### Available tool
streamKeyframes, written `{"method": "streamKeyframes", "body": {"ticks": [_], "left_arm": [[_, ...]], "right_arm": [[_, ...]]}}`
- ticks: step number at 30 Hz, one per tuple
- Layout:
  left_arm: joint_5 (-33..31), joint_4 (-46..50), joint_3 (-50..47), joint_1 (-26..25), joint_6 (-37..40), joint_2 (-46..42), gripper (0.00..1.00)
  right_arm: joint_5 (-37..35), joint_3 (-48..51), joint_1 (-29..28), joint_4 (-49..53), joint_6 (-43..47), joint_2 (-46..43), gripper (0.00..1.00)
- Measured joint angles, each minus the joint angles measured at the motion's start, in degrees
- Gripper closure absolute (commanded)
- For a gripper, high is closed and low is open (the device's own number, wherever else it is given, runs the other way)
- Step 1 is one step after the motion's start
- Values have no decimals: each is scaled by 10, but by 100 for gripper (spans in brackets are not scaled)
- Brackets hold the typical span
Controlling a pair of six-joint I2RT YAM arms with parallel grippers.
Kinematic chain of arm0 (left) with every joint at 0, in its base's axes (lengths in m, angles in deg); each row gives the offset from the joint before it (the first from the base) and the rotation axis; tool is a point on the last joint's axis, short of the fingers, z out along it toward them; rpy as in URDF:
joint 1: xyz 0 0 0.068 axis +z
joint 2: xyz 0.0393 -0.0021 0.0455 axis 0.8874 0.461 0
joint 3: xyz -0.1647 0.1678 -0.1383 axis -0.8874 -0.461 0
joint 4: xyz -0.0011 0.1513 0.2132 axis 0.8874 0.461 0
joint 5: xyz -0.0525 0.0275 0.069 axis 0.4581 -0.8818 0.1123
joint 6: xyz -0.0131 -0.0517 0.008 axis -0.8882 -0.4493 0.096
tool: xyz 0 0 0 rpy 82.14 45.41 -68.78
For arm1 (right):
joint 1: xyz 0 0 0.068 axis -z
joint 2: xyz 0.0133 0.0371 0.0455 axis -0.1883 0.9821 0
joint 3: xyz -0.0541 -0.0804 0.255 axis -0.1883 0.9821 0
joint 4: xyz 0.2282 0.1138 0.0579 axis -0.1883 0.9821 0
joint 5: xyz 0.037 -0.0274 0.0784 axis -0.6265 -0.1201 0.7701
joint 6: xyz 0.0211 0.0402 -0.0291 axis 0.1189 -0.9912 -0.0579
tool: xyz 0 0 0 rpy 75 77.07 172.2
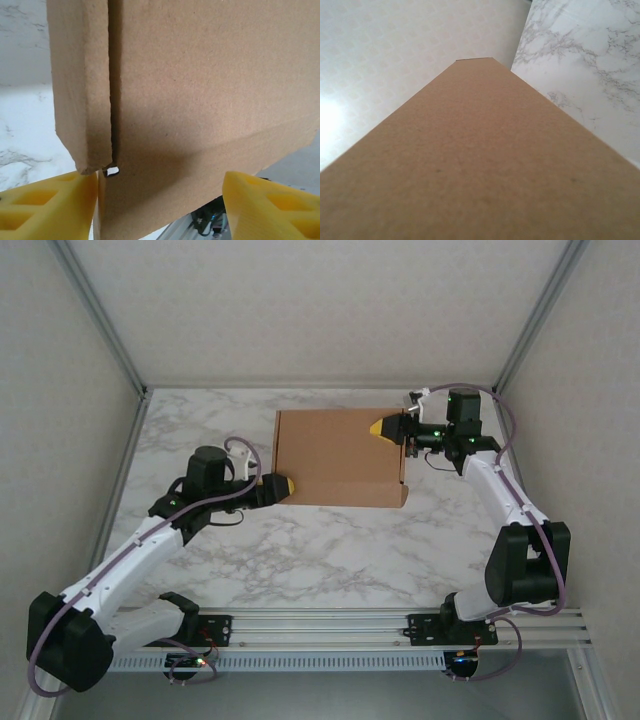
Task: Fold the paper box
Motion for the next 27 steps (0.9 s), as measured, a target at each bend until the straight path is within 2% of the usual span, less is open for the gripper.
{"method": "streamKeyframes", "body": {"ticks": [10, 27], "left_arm": [[54, -104, -45, 4, -68, -46, 62], [83, -112, -36, 5, -77, -52, 80]], "right_arm": [[43, -25, 19, 3, -18, -1, 82], [57, -28, 31, 14, -35, -9, 83]]}}
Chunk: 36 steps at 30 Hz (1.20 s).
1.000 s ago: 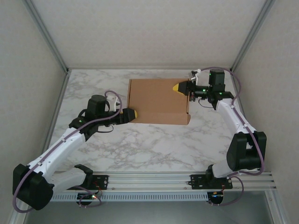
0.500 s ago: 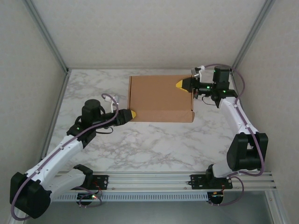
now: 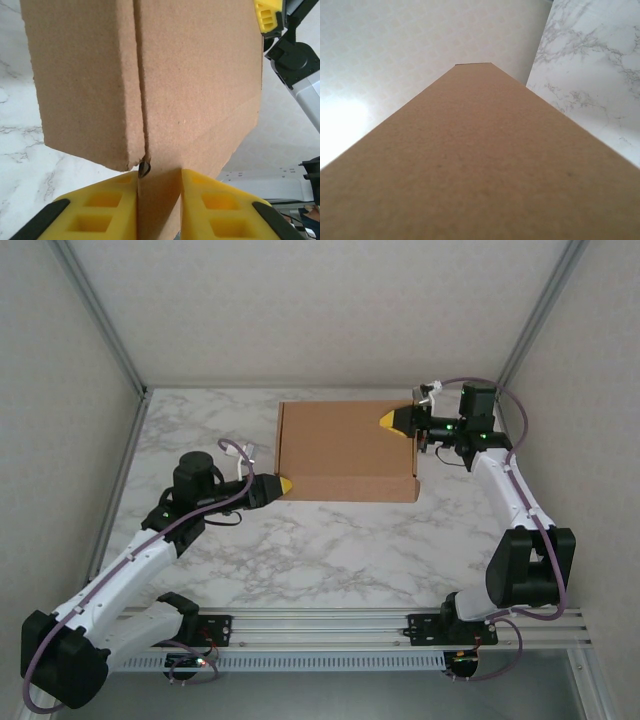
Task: Fold the paper box
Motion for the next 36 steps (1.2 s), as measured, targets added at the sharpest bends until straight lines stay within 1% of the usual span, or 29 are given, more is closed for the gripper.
{"method": "streamKeyframes", "body": {"ticks": [4, 6, 7, 10, 11, 13, 15, 17, 21, 25, 28, 30, 34, 36], "left_arm": [[3, 0, 3, 0, -2, 0, 84], [3, 1, 4, 0, -2, 0, 83], [3, 1, 4, 0, -2, 0, 75], [1, 9, 11, -1, 0, 0, 46], [1, 14, 15, -1, 3, 0, 39], [-3, 24, 26, -1, 8, 0, 27], [-16, 43, 38, -1, 18, 0, 20], [-42, 71, 53, -1, 33, -1, 17], [-136, 144, 94, -1, 76, -18, 12], [-247, 194, 133, -1, 127, -44, 11], [-298, 214, 147, -7, 156, -46, 13], [-326, 226, 155, -35, 175, -35, 12], [-413, 249, 191, -158, 234, 18, 12], [-475, 255, 213, -227, 276, 52, 11]], "right_arm": [[0, 0, 3, 0, -4, 0, 83], [0, 0, 3, 0, -6, 0, 83], [0, 0, 3, 0, -6, 0, 83], [-10, 0, 2, 2, -9, 0, 82], [-15, 0, 1, 4, -10, 0, 82], [-28, 0, 0, 7, -17, 0, 82], [-41, 0, 0, 9, -26, 0, 82], [-56, 3, 1, 8, -41, 0, 81], [-92, 37, 3, -12, -84, 0, 82], [-131, 83, 5, -21, -132, 0, 82], [-156, 107, 5, -36, -174, -1, 81], [-166, 130, 5, -60, -210, -3, 81], [-186, 182, -2, -92, -278, -11, 83], [-188, 209, -11, -116, -310, -11, 85]]}}
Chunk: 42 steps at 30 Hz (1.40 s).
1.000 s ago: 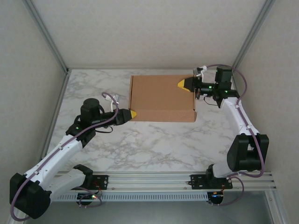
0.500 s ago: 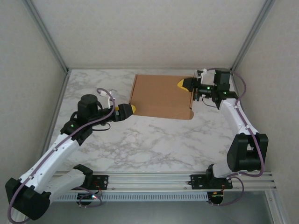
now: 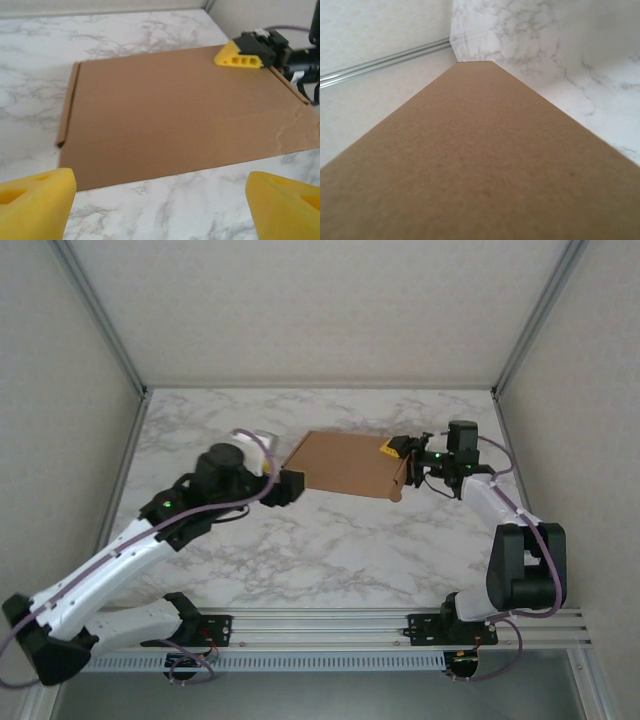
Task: Fold the paper box
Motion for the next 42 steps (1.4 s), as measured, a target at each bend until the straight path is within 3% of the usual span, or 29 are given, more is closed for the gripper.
{"method": "streamKeyframes", "body": {"ticks": [5, 8, 15, 20, 24, 30, 33, 37, 42], "left_arm": [[-153, -18, -5, -141, 157, 44, 4], [-212, -49, -40, -186, 264, 45, 2], [-256, -117, -74, -195, 441, 86, 1], [-297, -190, -75, -195, 523, 156, 4], [-284, -187, -69, -198, 526, 168, 4], [-173, -134, -6, -184, 482, 87, 5], [-133, -134, 26, -154, 465, 49, 6], [-104, -133, 39, -105, 453, 67, 6], [-76, -124, 14, -104, 453, 118, 6]], "right_arm": [[0, 54, -10, -33, -53, 0, 85], [3, 58, -10, -45, -63, 0, 85], [9, 59, -10, -65, -73, -14, 85], [23, 59, -11, -65, -74, -28, 85], [30, 57, -11, -55, -64, -31, 85], [40, 55, -11, -29, -40, -34, 85], [40, 54, -11, -24, -38, -34, 85], [45, 53, -11, -23, -38, -37, 85], [50, 51, -11, -22, -39, -52, 85]]}}
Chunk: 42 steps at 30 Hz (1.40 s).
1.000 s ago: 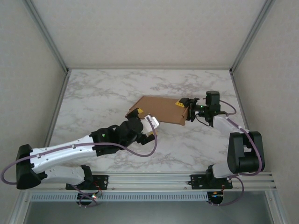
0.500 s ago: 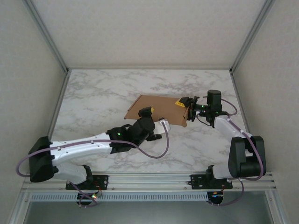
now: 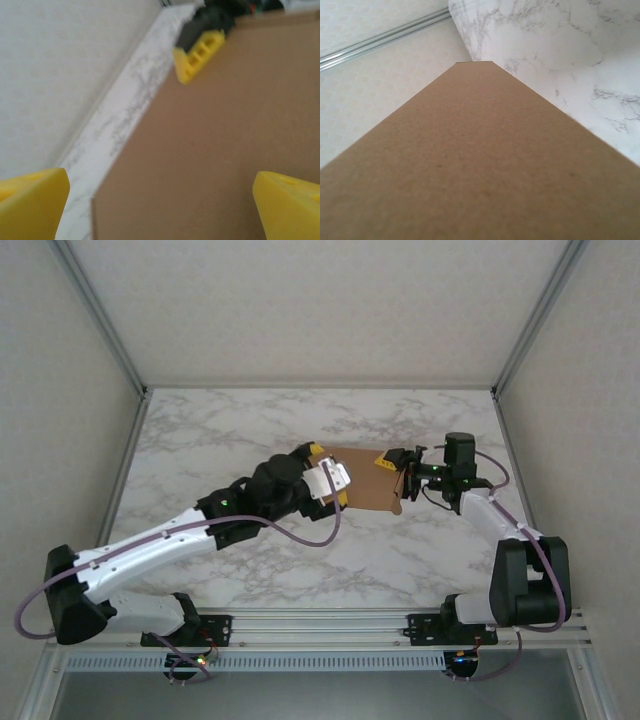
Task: Fold the paper box
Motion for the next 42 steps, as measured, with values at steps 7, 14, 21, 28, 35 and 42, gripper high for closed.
{"method": "streamKeyframes", "body": {"ticks": [7, 14, 21, 28, 35, 42], "left_arm": [[-5, -21, -14, -2, 5, 19, 9], [-47, -45, -18, -16, 35, 43, 13], [-43, -57, -36, -19, 62, 24, 8], [-3, -44, -47, -19, 94, -9, 7], [44, 31, -16, -22, 108, -5, 8], [50, 88, -13, -38, 123, 1, 5]], "right_arm": [[-17, -9, 1, 0, 3, -13, 86], [-42, -11, 1, -1, 0, -17, 86], [-41, -11, -3, 2, 3, -20, 86], [-22, -11, -11, 5, 3, -24, 86], [-16, -14, -11, 12, 3, -24, 86], [-9, -30, -11, 19, -4, -25, 86]]}}
